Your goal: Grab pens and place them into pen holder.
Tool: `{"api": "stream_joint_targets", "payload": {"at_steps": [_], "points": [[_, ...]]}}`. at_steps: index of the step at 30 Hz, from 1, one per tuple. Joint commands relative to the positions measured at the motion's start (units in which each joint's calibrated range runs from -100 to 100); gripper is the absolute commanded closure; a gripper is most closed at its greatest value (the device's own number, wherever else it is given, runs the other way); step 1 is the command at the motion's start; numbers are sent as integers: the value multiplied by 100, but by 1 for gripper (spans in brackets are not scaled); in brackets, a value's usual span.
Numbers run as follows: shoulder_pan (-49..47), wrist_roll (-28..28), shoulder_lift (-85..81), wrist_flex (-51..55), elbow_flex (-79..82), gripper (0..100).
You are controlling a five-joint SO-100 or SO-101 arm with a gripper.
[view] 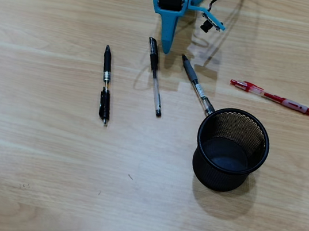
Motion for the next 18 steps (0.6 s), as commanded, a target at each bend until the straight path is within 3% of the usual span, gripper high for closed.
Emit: {"api": "stream_joint_targets", "payload": {"at_steps": [1,18], "points": [[7,-14,-76,24,34,98],[52,-19,-76,24,34,98]]}}
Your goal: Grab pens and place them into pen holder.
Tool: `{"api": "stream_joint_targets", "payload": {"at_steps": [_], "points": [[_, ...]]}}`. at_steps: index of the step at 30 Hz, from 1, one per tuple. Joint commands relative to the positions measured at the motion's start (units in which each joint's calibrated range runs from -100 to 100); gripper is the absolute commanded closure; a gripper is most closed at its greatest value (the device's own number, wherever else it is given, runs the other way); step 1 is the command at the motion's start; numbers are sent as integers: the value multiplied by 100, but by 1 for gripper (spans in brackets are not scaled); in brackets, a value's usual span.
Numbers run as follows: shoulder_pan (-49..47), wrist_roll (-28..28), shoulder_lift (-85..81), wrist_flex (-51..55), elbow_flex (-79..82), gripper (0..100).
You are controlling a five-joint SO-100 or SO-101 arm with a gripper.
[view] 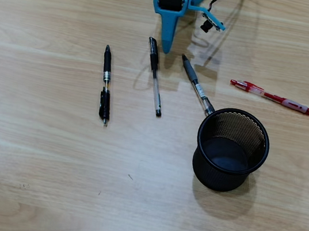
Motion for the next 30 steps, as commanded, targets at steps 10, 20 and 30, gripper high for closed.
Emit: {"api": "stream_joint_targets", "payload": {"at_steps": [10,20,30], "points": [[226,-30,1248,24,-1260,98],[501,-417,3592,106,-3812,98],[802,-2197,5095,1236,-5142,98]]}}
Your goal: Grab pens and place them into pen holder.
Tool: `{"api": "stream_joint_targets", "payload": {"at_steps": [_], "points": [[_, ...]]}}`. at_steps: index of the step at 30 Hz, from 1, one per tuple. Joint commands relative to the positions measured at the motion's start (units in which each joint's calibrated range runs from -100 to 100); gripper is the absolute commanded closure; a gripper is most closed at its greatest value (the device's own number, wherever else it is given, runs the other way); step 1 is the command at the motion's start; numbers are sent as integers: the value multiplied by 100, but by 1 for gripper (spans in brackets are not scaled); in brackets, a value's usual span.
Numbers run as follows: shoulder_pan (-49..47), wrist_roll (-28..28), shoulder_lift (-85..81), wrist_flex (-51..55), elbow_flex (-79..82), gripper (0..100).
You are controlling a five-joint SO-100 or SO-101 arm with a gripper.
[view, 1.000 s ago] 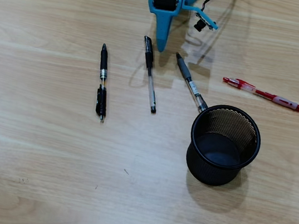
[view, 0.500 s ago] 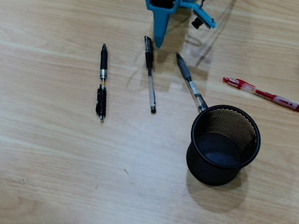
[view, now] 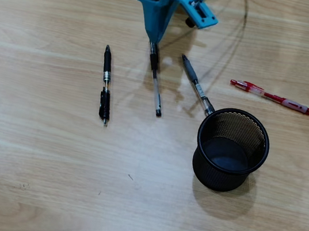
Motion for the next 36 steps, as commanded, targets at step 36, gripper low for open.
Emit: {"api": "stream_joint_targets", "payload": {"at_steps": [36], "points": [[1180,-2150,6885,2465,-6302,78]]}}
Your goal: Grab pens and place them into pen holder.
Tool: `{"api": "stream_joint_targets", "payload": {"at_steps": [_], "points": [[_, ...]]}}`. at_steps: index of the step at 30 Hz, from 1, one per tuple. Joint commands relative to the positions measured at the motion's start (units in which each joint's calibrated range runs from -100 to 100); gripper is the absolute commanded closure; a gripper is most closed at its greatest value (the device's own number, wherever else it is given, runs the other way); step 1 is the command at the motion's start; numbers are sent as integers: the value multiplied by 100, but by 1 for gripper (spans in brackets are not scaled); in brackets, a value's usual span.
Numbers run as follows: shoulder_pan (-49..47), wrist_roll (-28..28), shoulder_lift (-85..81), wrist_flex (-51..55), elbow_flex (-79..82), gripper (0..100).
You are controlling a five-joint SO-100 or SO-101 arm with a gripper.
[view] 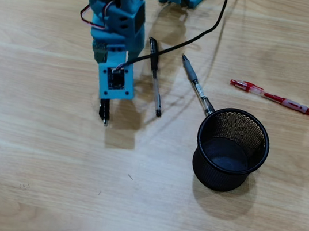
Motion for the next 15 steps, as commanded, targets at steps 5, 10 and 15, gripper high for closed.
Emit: {"api": "stream_joint_targets", "payload": {"at_steps": [5,10,15], "points": [[75,29,777,-351,-808,78],[203,35,1388,-624,-1062,78],[459,92,1745,-642,-1035,78]]}}
